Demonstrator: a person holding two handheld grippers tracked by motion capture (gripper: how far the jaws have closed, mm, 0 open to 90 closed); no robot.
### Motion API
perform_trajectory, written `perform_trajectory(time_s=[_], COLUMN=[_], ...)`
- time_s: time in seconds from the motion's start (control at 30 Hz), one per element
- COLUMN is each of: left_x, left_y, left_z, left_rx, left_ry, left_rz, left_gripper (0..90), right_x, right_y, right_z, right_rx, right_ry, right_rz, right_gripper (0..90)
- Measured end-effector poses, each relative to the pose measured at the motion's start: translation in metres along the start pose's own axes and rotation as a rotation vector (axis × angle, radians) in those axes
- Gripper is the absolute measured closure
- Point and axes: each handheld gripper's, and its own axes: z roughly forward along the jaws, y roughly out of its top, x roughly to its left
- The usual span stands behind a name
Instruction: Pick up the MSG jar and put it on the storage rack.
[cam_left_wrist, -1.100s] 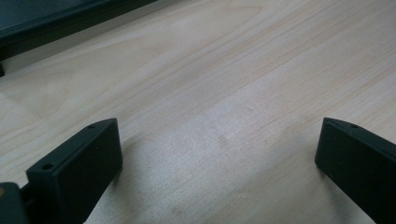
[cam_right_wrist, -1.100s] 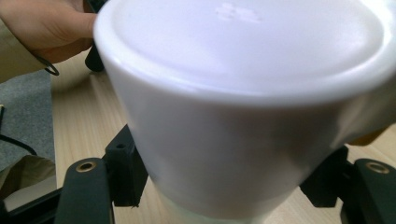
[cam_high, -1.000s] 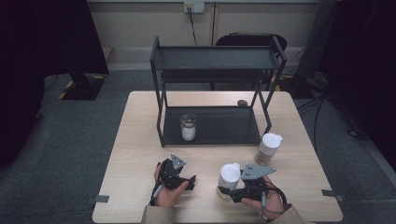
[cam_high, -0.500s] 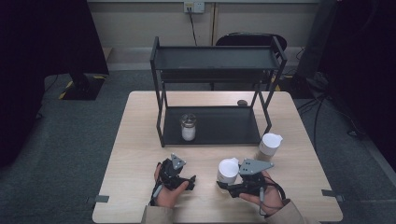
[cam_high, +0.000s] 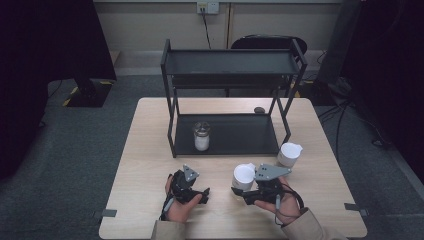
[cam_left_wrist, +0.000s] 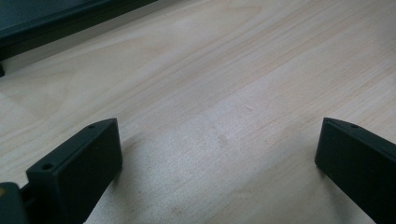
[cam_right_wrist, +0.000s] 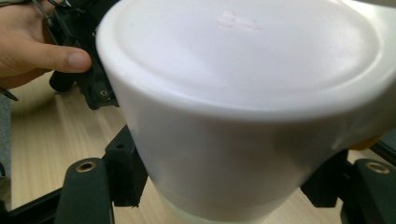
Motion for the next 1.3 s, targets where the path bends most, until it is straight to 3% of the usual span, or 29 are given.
perform_trajectory(time_s=[0.43, 1.3], left_x=[0.000, 0.000], left_y=[0.000, 0.000], left_z=[0.000, 0.000], left_rx=[0.000, 0.000], left_ry=[0.000, 0.000], left_rz=[0.000, 0.000], left_gripper=[0.0, 0.0], right_x=[-0.005, -0.013], right_y=[0.004, 0.026], right_z=[0.004, 0.018], right_rx=[-0.008, -0.016], right_ry=[-0.053, -0.103], right_rz=[0.010, 0.031], right_gripper=[30.4, 30.4])
